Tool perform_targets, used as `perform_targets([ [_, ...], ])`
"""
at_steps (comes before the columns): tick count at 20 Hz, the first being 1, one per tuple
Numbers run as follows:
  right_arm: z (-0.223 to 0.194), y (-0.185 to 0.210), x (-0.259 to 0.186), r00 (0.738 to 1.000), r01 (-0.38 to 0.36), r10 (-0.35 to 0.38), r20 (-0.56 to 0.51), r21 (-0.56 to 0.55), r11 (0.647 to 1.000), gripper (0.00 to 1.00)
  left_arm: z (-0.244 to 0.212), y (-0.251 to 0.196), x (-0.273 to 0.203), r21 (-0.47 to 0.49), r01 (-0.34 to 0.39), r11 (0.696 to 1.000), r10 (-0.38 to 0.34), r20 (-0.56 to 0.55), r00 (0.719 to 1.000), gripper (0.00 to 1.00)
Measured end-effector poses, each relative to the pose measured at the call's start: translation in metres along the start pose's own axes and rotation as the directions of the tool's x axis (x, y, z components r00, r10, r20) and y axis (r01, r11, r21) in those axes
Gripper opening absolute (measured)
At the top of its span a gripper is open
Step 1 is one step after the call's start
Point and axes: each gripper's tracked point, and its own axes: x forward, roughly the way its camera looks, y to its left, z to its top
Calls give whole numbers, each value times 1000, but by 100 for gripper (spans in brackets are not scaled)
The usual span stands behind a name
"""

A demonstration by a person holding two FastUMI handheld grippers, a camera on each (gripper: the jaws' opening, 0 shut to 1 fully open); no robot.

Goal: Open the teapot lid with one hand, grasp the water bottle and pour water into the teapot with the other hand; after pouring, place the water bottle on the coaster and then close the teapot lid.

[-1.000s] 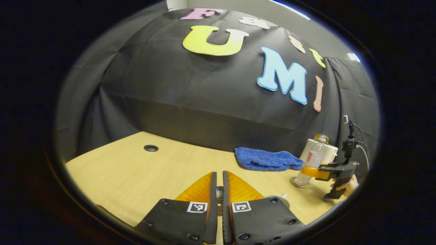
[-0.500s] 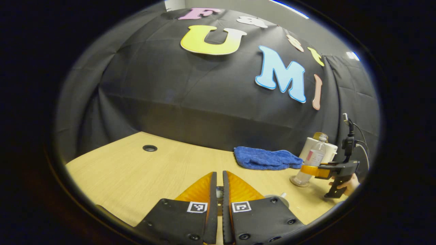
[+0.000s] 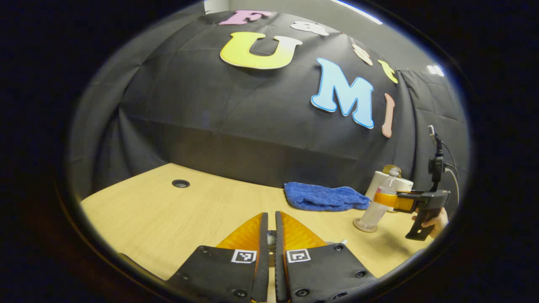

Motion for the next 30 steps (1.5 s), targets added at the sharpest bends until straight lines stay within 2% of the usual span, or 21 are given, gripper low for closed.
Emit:
perform_targets([
  [4,26,-3,-25,997,32,-34,64,25,999,98,5,-10,-1,-4,25,1000,-25,18,1000,15],
  [8,34,-2,-59,989,66,-70,127,39,997,99,5,-24,-4,-11,66,998,-66,21,998,15],
  [10,31,0,-78,986,74,-80,148,46,996,98,4,-36,-4,-5,102,995,-101,21,995,12],
  [12,23,4,-97,984,76,-81,156,35,996,98,3,-43,-4,10,121,993,-122,18,992,15],
  [19,-5,16,-137,986,76,-76,150,7,997,98,-8,-70,-4,21,150,988,-150,-18,989,15],
  [20,-9,16,-140,986,80,-81,143,10,997,98,-10,-73,-3,31,152,988,-151,-24,988,12],
  [23,-17,18,-144,986,81,-83,147,17,997,98,-15,-77,-2,76,145,987,-142,-34,989,15],
  [28,-30,16,-142,984,102,-99,149,-12,995,98,-17,-92,-2,168,142,975,-139,-34,990,12],
  [30,-32,20,-143,985,94,-89,146,-30,995,98,-20,-95,0,200,134,971,-128,-39,991,14],
])
